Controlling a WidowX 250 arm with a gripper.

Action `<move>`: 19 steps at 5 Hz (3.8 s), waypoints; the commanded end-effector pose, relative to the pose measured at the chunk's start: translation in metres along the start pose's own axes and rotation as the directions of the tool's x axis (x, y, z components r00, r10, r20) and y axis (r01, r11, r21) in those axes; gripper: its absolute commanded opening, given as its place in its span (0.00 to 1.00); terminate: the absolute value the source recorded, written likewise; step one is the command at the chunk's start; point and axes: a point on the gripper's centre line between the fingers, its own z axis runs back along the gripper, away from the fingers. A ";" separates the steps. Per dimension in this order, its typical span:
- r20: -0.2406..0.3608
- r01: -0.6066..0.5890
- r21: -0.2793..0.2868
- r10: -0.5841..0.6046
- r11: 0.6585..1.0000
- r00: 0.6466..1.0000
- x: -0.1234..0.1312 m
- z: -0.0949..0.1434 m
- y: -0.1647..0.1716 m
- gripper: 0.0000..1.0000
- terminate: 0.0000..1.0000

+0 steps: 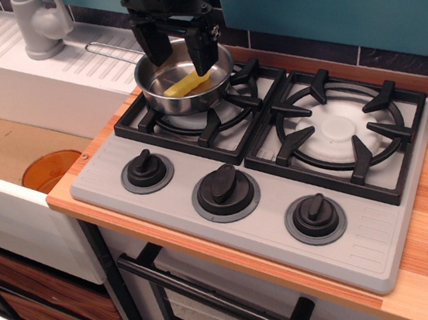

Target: Put fry in pot or pan an put pot or pan on stove

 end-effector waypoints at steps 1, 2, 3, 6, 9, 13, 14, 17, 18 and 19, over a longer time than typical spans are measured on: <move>0.091 0.016 0.039 -0.019 0.999 0.996 0.015 0.032 0.000 1.00 0.00; 0.091 0.016 0.039 -0.019 0.999 0.996 0.015 0.032 0.000 1.00 0.00; 0.104 -0.026 0.041 0.022 0.999 0.994 0.007 0.031 -0.016 1.00 0.00; 0.192 -0.087 0.079 0.071 0.993 0.979 0.005 0.018 -0.038 1.00 0.00; 0.242 -0.093 0.102 0.066 0.990 0.968 0.007 -0.003 -0.042 1.00 0.00; 0.282 -0.094 0.071 0.071 0.993 0.957 0.002 -0.017 -0.047 0.00 0.00; 0.251 -0.079 0.038 0.067 0.996 0.966 0.001 -0.005 -0.047 0.00 0.00; 0.208 -0.110 0.054 0.096 0.992 0.973 -0.010 0.028 -0.086 0.00 0.00; 0.221 -0.144 0.078 0.123 0.987 0.968 -0.013 0.029 -0.112 0.00 0.00; 0.231 -0.188 0.108 0.159 0.976 0.960 -0.016 0.032 -0.140 0.00 0.00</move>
